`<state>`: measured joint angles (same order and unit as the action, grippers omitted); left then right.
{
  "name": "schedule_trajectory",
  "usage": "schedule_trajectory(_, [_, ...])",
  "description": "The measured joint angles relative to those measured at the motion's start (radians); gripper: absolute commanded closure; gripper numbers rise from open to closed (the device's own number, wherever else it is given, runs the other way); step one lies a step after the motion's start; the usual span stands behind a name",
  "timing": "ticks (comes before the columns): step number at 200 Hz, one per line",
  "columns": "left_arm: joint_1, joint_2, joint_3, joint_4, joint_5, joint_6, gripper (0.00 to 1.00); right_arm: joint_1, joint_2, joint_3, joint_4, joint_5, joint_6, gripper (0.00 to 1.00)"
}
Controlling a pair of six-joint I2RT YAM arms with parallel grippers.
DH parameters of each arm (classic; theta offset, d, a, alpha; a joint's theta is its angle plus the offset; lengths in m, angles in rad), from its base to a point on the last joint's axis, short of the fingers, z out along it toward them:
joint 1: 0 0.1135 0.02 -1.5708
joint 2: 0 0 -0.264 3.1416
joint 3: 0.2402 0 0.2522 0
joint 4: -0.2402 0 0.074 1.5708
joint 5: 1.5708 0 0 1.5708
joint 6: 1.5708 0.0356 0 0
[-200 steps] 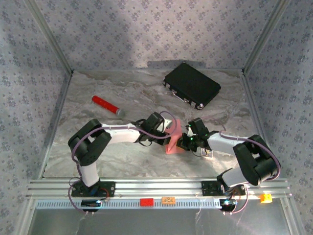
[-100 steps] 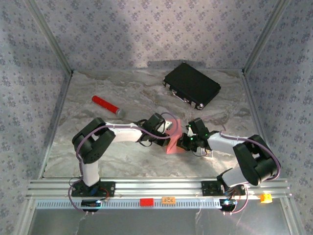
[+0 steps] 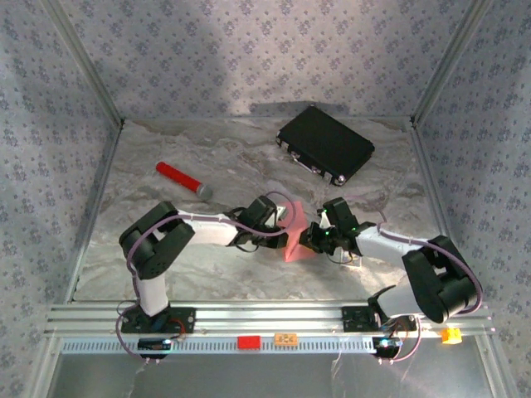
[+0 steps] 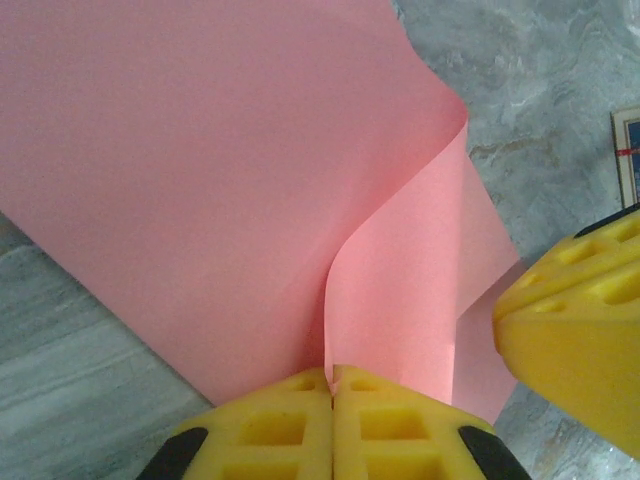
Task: Fold a paper plane with a square sheet of paper (pick it up from the middle)
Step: Fold the triangle a second time at the center of the table.
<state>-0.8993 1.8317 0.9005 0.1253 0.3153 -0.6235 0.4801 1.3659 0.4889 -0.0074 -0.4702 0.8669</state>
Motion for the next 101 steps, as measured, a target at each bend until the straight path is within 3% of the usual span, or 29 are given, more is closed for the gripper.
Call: schedule_trajectory(101, [-0.02,-0.008,0.027,-0.065,-0.052,0.022,0.93,0.005,0.055,-0.017,0.022,0.009,0.031,0.91])
